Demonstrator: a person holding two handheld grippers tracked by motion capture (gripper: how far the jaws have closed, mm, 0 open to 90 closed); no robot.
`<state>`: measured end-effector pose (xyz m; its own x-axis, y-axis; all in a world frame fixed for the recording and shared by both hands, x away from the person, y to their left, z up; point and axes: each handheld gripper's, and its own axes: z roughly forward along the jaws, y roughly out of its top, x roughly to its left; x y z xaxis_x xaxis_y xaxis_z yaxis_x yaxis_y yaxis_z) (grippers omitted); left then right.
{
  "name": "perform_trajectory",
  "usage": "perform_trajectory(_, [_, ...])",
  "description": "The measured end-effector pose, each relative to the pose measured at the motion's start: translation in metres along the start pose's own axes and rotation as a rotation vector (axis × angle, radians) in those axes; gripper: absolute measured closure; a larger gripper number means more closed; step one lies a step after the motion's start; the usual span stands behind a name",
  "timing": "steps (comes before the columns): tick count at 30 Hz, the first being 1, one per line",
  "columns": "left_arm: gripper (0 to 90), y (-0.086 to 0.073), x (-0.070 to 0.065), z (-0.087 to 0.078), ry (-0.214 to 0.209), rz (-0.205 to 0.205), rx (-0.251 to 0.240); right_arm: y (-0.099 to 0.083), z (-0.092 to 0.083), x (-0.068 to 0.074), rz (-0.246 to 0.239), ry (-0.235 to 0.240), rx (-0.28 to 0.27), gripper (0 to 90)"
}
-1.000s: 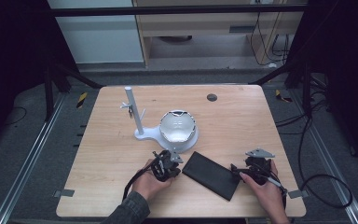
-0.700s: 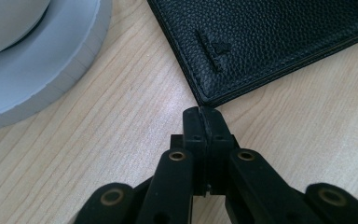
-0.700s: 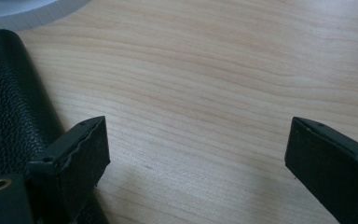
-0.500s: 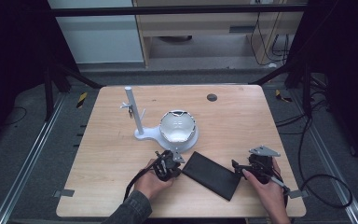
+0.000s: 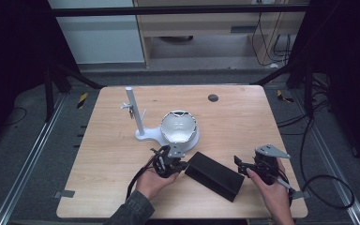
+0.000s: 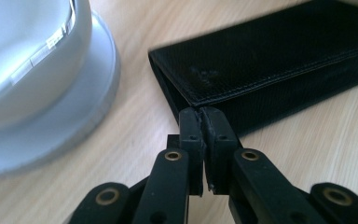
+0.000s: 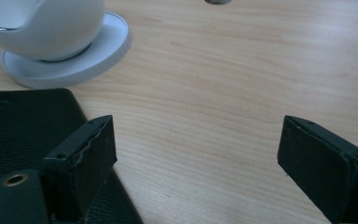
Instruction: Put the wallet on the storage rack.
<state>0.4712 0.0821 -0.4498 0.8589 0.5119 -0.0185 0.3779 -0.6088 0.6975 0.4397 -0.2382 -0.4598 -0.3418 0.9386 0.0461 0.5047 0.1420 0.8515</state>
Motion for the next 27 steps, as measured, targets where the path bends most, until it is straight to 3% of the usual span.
perform_trajectory(3, [86.8, 0.004, 0.003, 0.003, -0.023, -0.020, -0.019, 0.007, -0.007, 0.003, -0.025, 0.013, 0.011, 15.0])
perform_trajectory(4, [86.8, 0.008, 0.006, 0.006, -0.037, -0.029, -0.034, 0.014, -0.014, 0.004, -0.061, 0.009, 0.037, 17.7])
perform_trajectory(9, [86.5, 0.019, 0.007, 0.011, -0.061, -0.027, -0.049, 0.027, -0.030, 0.003, -0.112, 0.035, 0.087, 23.1])
perform_trajectory(12, [86.2, 0.032, 0.008, 0.015, -0.073, -0.008, -0.033, 0.038, -0.039, 0.002, -0.162, 0.062, 0.159, 24.3])
perform_trajectory(14, [86.0, 0.035, 0.009, 0.016, -0.071, -0.004, -0.030, 0.041, -0.040, 0.002, -0.169, 0.073, 0.167, 24.4])
perform_trajectory(16, [85.8, 0.041, 0.013, 0.018, -0.080, -0.011, -0.030, 0.050, -0.039, 0.002, -0.199, 0.116, 0.208, 24.8])
perform_trajectory(21, [85.0, 0.047, 0.019, 0.020, -0.091, -0.028, -0.023, 0.058, -0.035, 0.009, -0.241, 0.178, 0.254, 25.9])
perform_trajectory(27, [85.4, 0.055, 0.019, 0.024, -0.099, -0.014, 0.005, 0.061, -0.033, 0.015, -0.262, 0.216, 0.287, 29.6])
